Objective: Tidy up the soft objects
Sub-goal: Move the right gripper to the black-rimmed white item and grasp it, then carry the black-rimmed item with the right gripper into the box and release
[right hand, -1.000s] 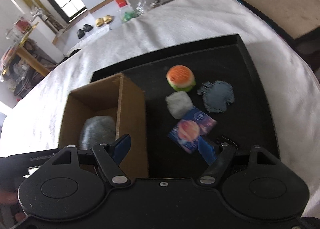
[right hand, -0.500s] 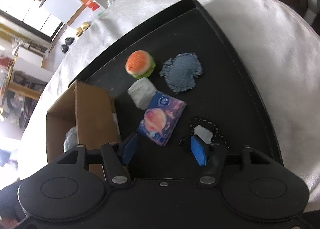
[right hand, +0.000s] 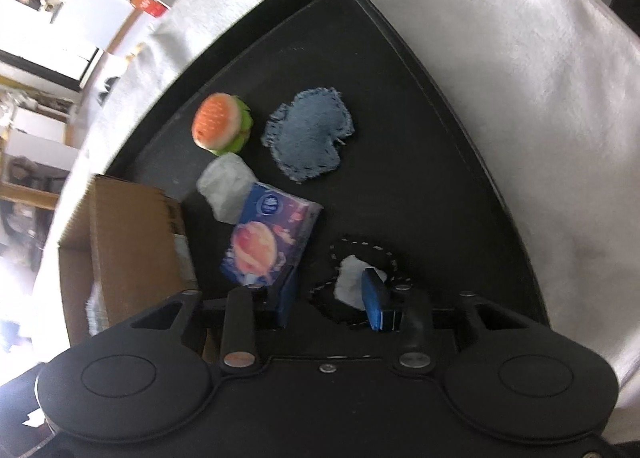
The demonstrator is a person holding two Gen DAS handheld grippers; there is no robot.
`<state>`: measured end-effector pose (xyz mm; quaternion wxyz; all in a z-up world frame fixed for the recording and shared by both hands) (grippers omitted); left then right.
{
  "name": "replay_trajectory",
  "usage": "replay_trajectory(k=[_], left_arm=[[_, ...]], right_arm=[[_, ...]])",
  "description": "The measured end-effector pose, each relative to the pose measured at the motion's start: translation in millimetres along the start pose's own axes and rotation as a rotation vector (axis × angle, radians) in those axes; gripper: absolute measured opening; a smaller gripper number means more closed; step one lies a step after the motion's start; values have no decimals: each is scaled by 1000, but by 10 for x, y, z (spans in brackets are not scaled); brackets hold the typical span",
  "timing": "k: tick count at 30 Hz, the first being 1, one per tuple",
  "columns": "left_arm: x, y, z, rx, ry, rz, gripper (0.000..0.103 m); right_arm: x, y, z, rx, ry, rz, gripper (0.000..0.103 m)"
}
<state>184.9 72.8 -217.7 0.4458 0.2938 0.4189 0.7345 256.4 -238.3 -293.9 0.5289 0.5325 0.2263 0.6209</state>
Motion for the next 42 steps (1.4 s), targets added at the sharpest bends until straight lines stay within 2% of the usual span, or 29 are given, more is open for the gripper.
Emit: replay_trajectory(k=[2, 6, 14, 18, 21, 24, 33, 42], left_arm=[[-11, -14, 7, 1, 0, 1, 73], [-14, -31, 16, 4, -7, 2, 73], [37, -77, 2, 13, 18, -16, 73], [59, -99, -27, 22, 27, -26, 73], [90, -112, -50, 30, 32, -27, 73], [113, -94, -63, 28, 38, -29, 73], [132, 34, -58, -2, 47, -46, 73], [106, 124, -45, -36, 29, -65, 73]], right_arm=[[-32, -43, -8, 3, 22, -39, 41], [-54, -100, -36, 14, 22, -47, 44], [68, -174, -98, 12, 179, -114, 45], [93, -175, -129, -2, 230, -145, 37], [84, -157, -109, -10, 210, -138, 30], [88, -119, -96, -17, 201, -134, 27], [172, 135, -15, -81, 198, -104, 27], [385, 399, 73, -161, 211, -23, 27]])
Point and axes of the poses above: each gripper's, at about its wrist camera, not at the fingertips, and y roughly against the way its jaws point, x to its left, z to its top, the point moved 10 cm from there along -y, roughly the way its jaws point, and after that the axes turned 10 degrees about -x, right-handed, at the moved point
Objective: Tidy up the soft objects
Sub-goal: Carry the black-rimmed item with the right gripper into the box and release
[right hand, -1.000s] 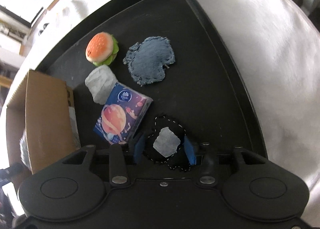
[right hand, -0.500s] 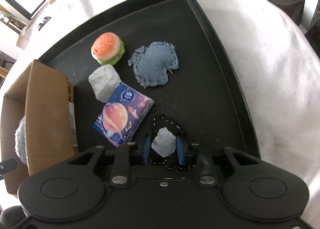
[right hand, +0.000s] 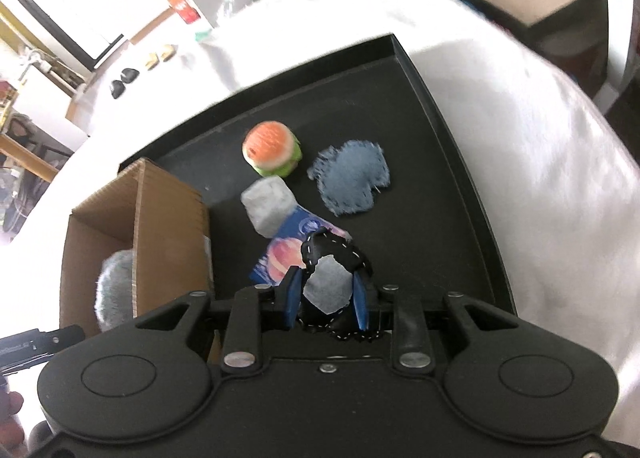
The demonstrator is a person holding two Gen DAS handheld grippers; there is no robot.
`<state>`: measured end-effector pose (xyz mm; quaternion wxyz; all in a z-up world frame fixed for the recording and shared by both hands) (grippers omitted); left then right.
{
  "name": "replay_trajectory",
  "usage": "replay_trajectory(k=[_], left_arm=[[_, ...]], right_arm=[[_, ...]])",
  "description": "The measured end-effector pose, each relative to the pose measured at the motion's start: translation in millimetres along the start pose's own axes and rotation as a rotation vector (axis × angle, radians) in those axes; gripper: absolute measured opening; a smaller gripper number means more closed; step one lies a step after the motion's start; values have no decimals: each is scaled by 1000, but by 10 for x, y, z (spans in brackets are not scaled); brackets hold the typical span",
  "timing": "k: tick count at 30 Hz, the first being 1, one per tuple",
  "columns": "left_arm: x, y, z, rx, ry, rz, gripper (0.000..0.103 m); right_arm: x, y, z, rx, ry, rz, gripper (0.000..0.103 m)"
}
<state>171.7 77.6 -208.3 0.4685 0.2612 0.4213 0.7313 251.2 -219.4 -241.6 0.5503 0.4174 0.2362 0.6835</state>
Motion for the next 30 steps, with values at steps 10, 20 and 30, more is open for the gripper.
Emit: replay_trajectory(k=[10, 20, 30], left_arm=[[9, 92, 40, -31, 12, -29, 73], [51, 148, 119, -59, 42, -62, 69], [74, 104, 98, -62, 57, -102, 66]], right_arm=[[200, 202, 211, -81, 31, 42, 27], [508, 347, 319, -143, 84, 104, 27], [902, 398, 330, -173, 133, 185, 27]])
Point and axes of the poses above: each gripper's, at about its wrist camera, not at the fingertips, and y roughly against the way its jaws point, x to its left, z to its top, the point moved 10 cm from there along -y, roughly the way its jaws point, and after that the axes turned 10 degrees about -x, right-handed, at the moved point
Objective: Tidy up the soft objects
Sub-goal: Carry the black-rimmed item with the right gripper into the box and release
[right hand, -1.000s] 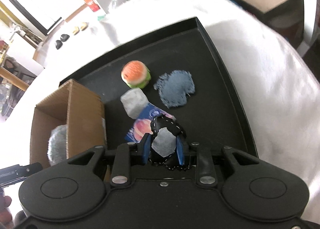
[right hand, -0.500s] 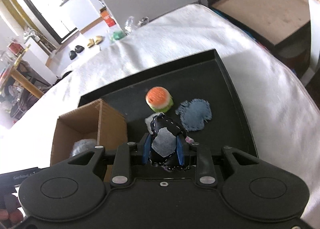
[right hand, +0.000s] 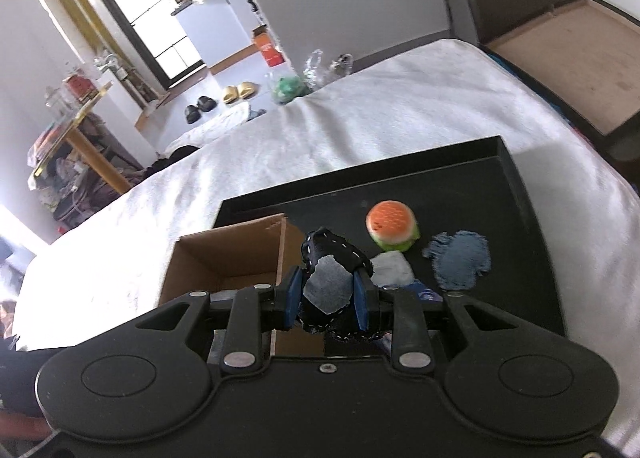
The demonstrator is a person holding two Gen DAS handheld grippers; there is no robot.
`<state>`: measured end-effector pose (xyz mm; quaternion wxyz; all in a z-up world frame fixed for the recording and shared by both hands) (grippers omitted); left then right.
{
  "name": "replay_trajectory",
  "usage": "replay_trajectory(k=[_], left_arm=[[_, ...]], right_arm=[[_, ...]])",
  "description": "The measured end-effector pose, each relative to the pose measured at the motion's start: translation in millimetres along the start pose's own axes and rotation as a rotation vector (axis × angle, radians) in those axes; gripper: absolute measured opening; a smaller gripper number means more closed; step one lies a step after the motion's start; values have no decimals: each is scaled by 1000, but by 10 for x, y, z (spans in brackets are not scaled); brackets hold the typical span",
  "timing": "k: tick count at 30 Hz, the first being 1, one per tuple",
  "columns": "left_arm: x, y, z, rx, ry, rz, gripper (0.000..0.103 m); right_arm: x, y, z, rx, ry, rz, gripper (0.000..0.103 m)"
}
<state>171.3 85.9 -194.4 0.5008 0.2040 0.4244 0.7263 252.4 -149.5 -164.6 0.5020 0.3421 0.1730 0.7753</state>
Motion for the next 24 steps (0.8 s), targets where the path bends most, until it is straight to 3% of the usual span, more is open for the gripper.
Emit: replay_trajectory(k=[12, 18, 24], left_arm=[[81, -134, -36, 22, 16, -33, 56], [68, -231, -91, 46, 18, -59, 43], [113, -317, -108, 68, 17, -67, 17]], right_arm=[[363, -113, 4, 3, 42, 38, 28], [529, -189, -5, 9, 72, 48, 28], [679, -297, -17, 19, 112, 51, 28]])
Point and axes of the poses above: each gripper's, at about its wrist camera, not at the fingertips, and y roughly against the way its jaws point, x to its left, z to its top, the point moved 10 cm from there along -y, roughly the way its jaws point, and after that the axes turned 10 degrees about -x, right-handed, at the moved point
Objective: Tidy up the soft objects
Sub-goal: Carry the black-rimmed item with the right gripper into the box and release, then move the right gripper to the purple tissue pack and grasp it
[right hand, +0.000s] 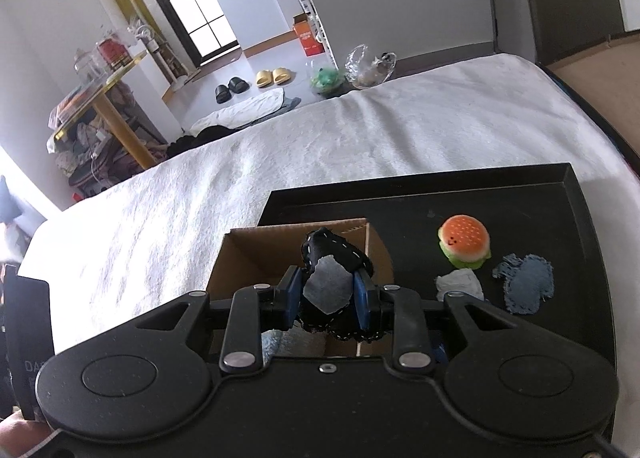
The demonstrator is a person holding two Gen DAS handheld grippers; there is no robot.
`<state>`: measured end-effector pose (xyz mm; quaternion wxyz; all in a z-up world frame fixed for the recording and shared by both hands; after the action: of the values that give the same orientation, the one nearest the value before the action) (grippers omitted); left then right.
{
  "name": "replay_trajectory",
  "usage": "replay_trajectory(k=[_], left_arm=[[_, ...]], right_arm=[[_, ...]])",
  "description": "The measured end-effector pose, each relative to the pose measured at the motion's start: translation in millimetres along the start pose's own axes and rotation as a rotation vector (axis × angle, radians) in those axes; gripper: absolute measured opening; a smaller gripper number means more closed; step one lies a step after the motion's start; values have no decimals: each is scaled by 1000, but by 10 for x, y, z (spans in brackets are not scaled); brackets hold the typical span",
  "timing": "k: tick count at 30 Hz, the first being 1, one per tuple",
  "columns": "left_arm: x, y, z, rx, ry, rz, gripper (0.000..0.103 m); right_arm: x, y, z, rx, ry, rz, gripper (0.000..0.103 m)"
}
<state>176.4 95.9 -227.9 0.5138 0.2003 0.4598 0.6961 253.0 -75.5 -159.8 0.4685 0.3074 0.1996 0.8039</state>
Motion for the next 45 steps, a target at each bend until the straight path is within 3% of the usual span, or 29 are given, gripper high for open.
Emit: replay_trajectory(k=[1, 15, 18, 19, 21, 28, 45], left_arm=[[13, -10, 6, 0, -2, 1, 14], [142, -65, 40, 15, 14, -22, 13], [136, -61, 43, 18, 13, -23, 13], [136, -63, 44, 19, 15, -23, 13], [137, -58, 42, 21, 23, -25, 13], [122, -47, 38, 19, 21, -18, 14], [111, 18, 70, -3, 8, 42, 13]], right_arm=[[25, -23, 2, 3, 8, -1, 28], [312, -264, 82, 5, 66, 9, 30], [362, -269, 136, -14, 71, 17, 37], [356, -281, 144, -15, 72, 6, 49], [319, -269, 149, -22, 61, -2, 55], [119, -179, 58, -4, 19, -25, 60], [-513, 78, -228, 31, -93, -82, 60]])
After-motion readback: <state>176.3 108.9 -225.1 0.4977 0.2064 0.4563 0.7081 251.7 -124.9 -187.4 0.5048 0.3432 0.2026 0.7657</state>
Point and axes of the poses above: each gripper's, at about its wrist camera, not at the fingertips, and y roughly against the way its jaws point, x to its left, z to its top, the point moved 10 cm from there along -y, roughly the way its jaws point, and after that the axes turned 10 degrees about -x, right-handed, at the moved point
